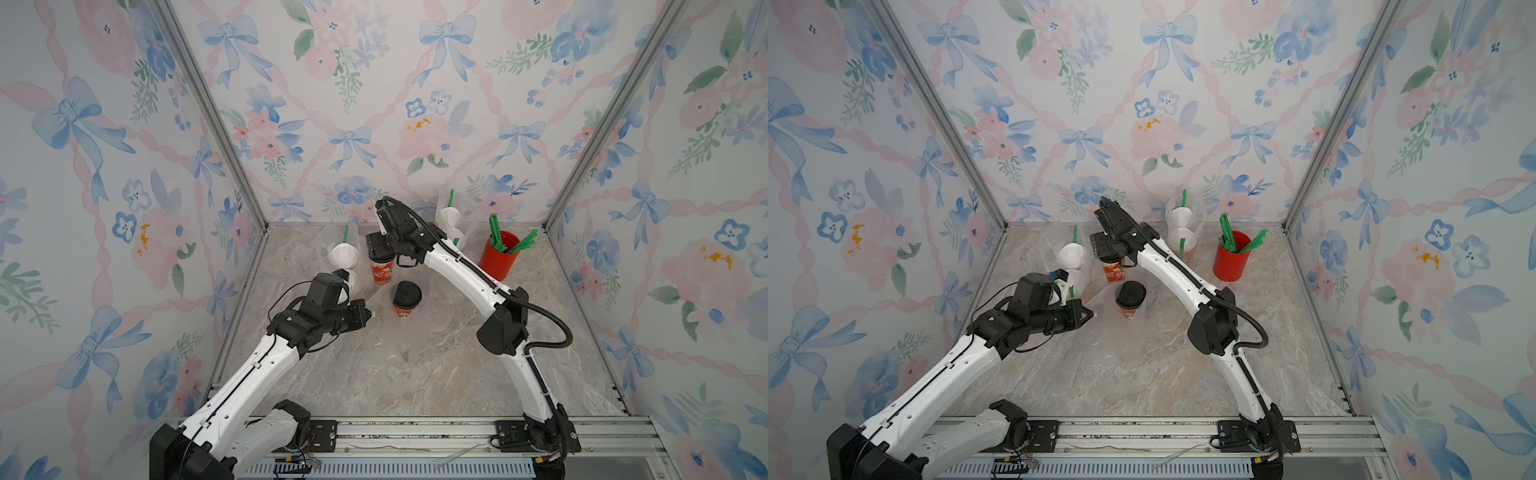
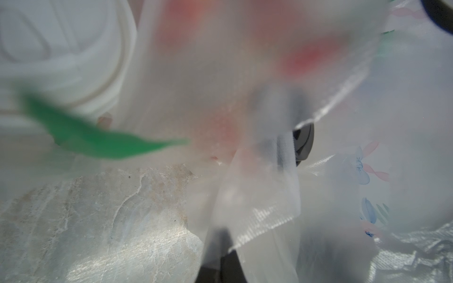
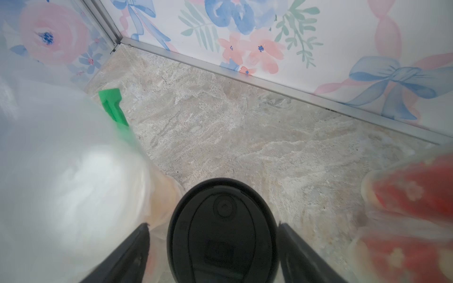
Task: Pack milk tea into plastic carrier bags
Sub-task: Pick up the milk tea cup at the center of the board.
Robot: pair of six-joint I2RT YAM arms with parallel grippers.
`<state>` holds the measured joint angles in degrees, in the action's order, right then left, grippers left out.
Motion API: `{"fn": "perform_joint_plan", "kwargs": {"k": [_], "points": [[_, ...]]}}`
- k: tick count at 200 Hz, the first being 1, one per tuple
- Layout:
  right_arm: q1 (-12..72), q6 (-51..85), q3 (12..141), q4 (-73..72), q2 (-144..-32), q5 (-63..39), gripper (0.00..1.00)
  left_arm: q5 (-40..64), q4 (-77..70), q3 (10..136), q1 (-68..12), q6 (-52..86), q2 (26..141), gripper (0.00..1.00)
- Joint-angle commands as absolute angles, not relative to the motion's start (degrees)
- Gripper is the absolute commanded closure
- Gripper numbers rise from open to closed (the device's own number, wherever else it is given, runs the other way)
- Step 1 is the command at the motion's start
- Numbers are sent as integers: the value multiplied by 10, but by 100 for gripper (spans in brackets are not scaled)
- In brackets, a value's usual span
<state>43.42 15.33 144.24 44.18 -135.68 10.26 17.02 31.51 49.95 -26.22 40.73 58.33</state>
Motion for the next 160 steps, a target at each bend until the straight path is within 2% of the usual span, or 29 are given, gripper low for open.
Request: {"fn": "perform_joint_plan", "kwargs": {"k": [1,160], "points": [[430,147,1480,459,-1388,108,17,175,325,508,-258,407,585,97],[435,136,1458,488,-1389,143,14,177,325,510,-258,410,588,97]]}}
